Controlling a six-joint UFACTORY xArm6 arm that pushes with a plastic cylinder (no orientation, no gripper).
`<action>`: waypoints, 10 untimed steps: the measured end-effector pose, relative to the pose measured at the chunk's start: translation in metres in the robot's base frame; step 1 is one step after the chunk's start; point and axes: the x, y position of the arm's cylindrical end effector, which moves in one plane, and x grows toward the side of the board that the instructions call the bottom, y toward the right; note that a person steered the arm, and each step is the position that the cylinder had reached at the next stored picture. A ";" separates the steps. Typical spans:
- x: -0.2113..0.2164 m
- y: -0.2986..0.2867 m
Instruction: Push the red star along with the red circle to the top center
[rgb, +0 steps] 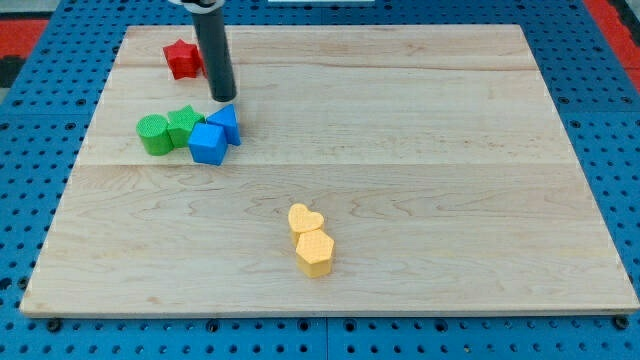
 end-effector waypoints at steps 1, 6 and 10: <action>0.000 -0.064; -0.063 -0.126; -0.063 0.006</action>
